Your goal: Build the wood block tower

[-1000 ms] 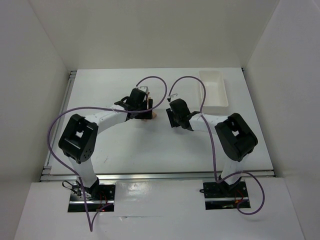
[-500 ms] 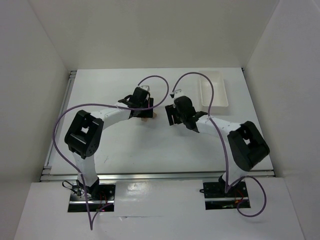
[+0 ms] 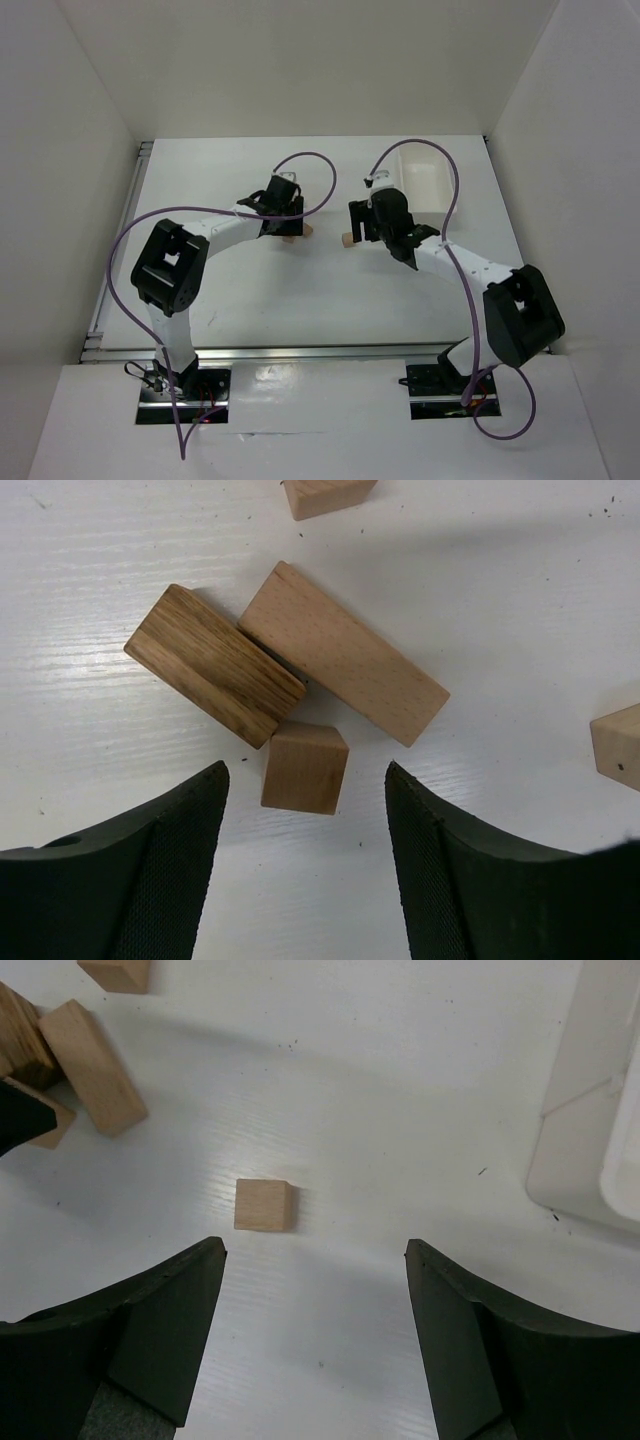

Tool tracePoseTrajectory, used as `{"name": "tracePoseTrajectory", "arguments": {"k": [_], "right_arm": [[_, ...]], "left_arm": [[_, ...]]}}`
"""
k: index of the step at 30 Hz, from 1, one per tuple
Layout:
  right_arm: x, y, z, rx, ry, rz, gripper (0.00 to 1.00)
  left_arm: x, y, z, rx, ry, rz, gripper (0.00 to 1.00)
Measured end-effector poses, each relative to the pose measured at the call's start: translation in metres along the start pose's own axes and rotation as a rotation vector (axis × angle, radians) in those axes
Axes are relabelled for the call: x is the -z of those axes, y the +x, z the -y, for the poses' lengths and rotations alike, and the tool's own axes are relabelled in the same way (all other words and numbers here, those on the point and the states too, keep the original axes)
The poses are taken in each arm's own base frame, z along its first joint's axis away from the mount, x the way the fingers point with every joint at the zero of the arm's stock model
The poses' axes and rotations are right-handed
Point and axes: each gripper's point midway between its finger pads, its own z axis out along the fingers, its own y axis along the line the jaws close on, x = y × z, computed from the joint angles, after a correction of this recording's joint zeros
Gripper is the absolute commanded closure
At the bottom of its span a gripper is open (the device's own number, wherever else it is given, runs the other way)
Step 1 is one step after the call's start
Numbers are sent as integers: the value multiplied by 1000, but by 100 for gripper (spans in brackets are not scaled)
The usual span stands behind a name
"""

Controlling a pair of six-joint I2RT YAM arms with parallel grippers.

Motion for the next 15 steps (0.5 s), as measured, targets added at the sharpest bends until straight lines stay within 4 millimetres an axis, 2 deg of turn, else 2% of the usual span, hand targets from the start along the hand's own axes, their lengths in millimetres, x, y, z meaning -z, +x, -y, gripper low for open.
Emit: {"name": "tracePoseTrajectory", "arguments": {"k": [5, 9, 15], "right_arm": [[2, 5, 6, -5, 22, -15, 19], [4, 4, 9, -9, 37, -10, 19], [12, 2, 12, -14, 45, 3, 19]], "left_arm": [[0, 2, -2, -2, -9, -6, 36], [0, 1, -2, 0, -8, -5, 47], [-1, 1, -1, 1, -6, -4, 47]]}}
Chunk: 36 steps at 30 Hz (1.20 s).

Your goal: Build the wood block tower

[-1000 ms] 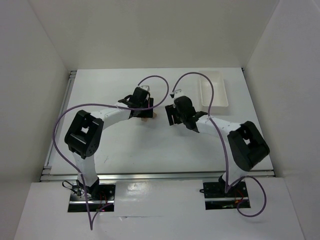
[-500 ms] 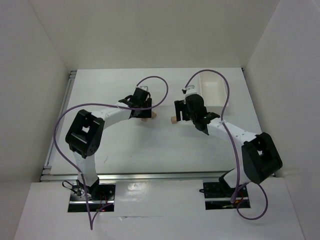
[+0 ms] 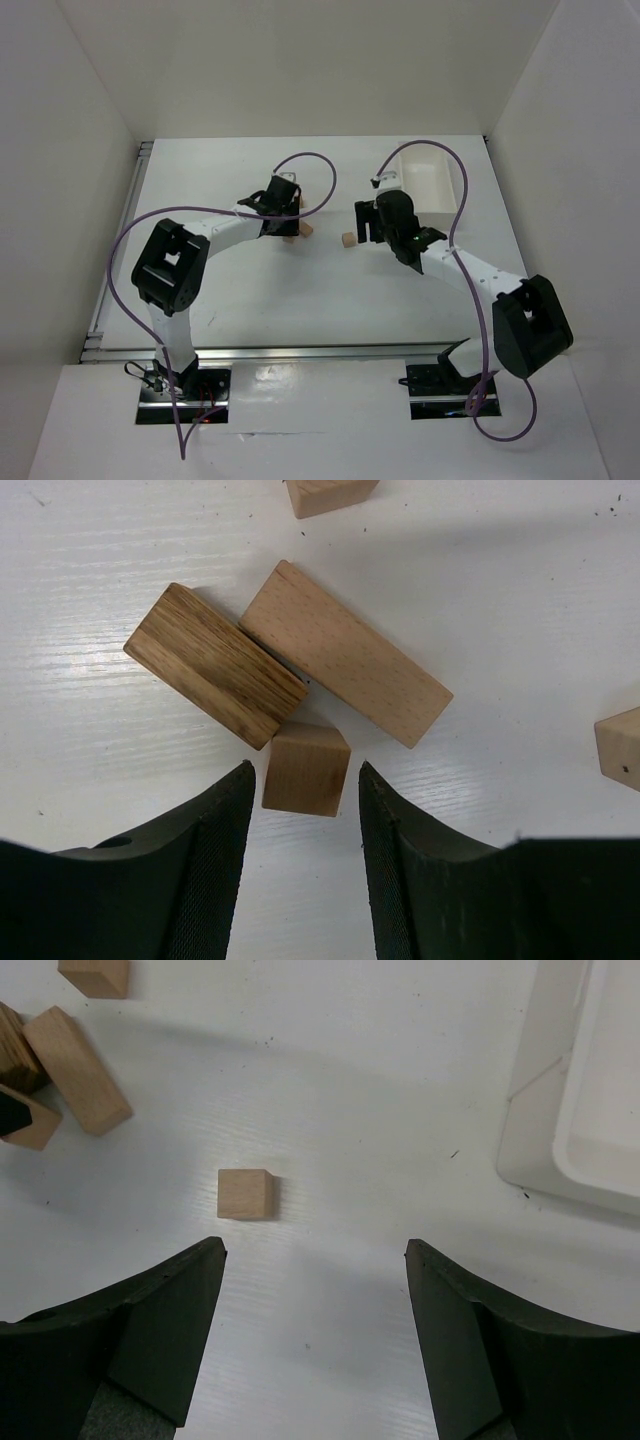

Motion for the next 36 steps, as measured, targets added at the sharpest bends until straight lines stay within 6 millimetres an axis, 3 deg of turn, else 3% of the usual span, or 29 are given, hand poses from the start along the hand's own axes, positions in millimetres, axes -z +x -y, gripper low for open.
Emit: {"name": "tracePoseTrajectory", "arguments": {"k": [5, 9, 13, 17, 24, 31, 36], "right_arm": [[7, -2, 2, -13, 2, 14, 19], [8, 0, 3, -13, 8, 8, 19], [8, 0, 4, -14, 10, 9, 19], [8, 0, 4, -18, 12, 9, 19], [10, 3, 7, -54, 33, 9, 19], [13, -2, 8, -86, 40, 27, 19], [16, 1, 10, -98, 47, 25, 19]], "left_arm": [[-4, 4, -1, -2, -6, -11, 47], [-5, 7, 2, 6, -6, -17, 62], [-3, 12, 12, -5, 2, -17, 68], [3, 25, 36, -22, 29, -33, 78], [20, 41, 85, 55, 92, -53, 85], [35, 19, 128, 132, 143, 15, 85], [23, 2, 146, 162, 155, 45, 86]]}}
